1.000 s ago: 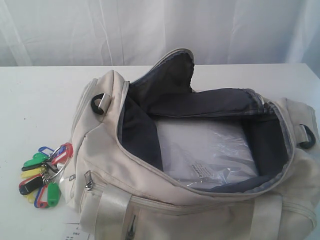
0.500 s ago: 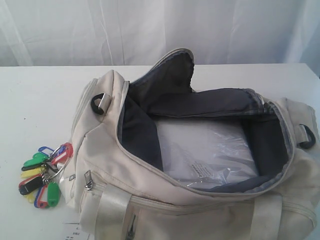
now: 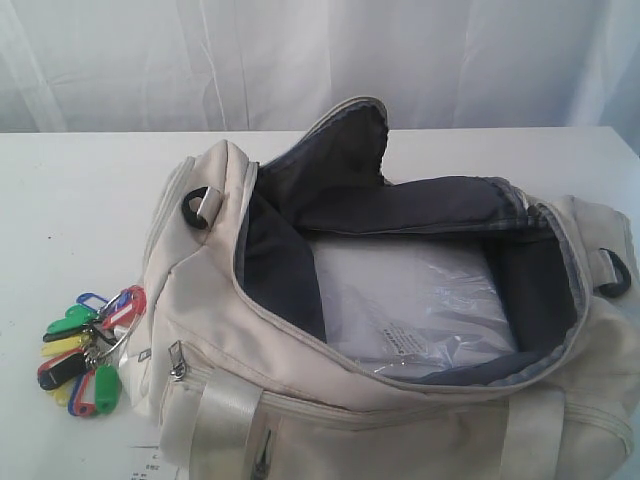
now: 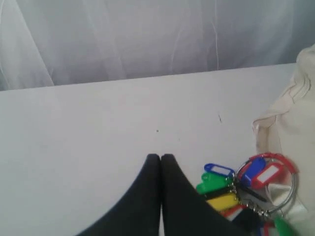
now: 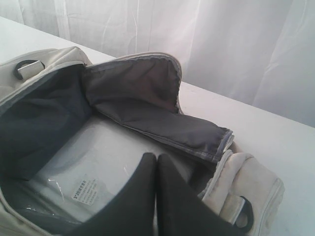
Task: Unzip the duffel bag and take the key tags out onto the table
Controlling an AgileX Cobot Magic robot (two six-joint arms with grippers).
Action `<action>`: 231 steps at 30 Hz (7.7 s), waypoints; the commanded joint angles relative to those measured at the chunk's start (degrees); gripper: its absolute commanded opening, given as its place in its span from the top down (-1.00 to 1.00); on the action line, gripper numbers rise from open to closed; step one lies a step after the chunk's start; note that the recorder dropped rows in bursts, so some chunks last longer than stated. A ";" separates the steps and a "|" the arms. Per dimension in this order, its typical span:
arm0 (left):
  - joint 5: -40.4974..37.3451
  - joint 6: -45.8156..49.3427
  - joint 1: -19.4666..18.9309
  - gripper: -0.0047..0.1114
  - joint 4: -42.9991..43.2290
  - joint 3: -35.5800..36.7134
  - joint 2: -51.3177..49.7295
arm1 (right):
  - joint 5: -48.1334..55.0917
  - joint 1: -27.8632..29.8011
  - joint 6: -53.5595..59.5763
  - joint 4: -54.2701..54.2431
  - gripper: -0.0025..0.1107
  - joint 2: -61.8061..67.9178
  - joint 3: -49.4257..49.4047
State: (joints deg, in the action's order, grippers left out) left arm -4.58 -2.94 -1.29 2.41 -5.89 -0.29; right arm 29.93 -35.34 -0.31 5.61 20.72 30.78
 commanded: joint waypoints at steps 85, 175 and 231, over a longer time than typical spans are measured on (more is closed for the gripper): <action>-8.67 -0.01 -0.25 0.92 -1.06 5.89 0.29 | -0.44 25.49 0.31 -0.21 0.96 -15.28 -18.15; -8.67 0.10 -0.25 0.92 -1.06 5.89 0.29 | -10.83 29.10 -2.74 -1.09 0.96 -20.72 -30.78; -8.67 0.10 -3.74 0.92 -1.06 5.89 0.29 | -10.72 25.07 -6.39 -1.20 0.96 -20.72 -30.78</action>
State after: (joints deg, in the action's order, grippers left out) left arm -13.13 -2.74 -4.83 1.55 -0.20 -0.29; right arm 19.31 -10.07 -6.45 4.61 0.30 0.27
